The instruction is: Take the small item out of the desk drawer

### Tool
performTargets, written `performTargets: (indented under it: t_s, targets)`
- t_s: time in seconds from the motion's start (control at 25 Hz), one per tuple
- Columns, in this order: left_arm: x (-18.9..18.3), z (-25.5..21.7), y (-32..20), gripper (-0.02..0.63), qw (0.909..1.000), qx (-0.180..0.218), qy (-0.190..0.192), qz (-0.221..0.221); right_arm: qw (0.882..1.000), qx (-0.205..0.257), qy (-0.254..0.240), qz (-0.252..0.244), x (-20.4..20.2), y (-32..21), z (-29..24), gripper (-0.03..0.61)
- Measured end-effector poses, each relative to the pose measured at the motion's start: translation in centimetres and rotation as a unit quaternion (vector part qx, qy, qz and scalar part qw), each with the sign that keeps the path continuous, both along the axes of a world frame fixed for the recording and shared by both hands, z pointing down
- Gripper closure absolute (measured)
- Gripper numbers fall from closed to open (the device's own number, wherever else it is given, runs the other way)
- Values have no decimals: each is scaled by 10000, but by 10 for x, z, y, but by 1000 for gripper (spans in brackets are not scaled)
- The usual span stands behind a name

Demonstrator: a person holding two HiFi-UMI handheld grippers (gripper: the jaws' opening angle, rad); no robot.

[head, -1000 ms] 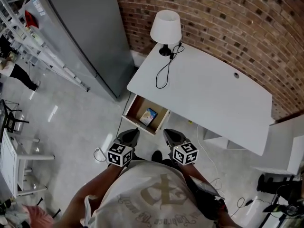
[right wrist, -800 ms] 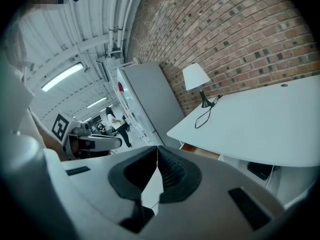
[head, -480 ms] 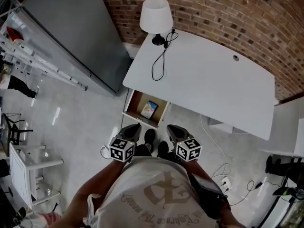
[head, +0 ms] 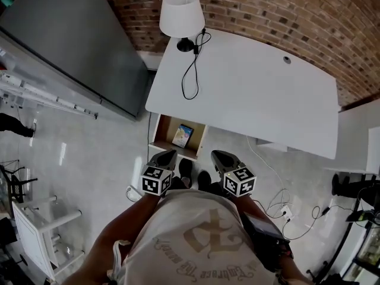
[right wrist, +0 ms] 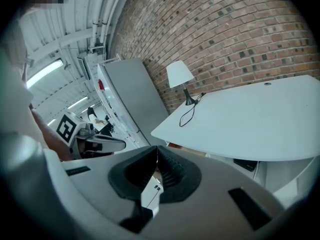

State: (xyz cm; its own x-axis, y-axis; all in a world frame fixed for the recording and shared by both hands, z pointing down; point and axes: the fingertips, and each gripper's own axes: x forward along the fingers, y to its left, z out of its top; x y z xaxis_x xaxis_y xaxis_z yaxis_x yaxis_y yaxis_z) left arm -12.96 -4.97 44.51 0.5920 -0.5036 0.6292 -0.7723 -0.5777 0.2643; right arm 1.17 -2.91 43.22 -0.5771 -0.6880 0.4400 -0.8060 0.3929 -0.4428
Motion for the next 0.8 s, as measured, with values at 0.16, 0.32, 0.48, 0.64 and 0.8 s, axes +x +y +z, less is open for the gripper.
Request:
performTargets:
  t_s: [0.16, 0.32, 0.48, 0.64, 0.8]
  targets:
    - [-8, 9, -20, 607, 9998, -132, 50, 154, 9998, -23, 127, 143, -5, -17, 2, 572]
    - [-12, 20, -39, 607, 9991, -214, 80, 371, 9990, -37, 222, 381, -10, -33, 4, 572]
    - [-12, 33, -49, 607, 9972, -386, 91, 631, 9973, -148, 293, 657, -11, -37, 10, 572]
    - [-12, 45, -61, 607, 9952, -503, 29, 835, 9948, -249, 357, 916, -9, -42, 18, 572]
    - [-11, 55, -64, 607, 9933, -579, 6, 1000, 9920, -307, 367, 1167, -7, -44, 24, 572]
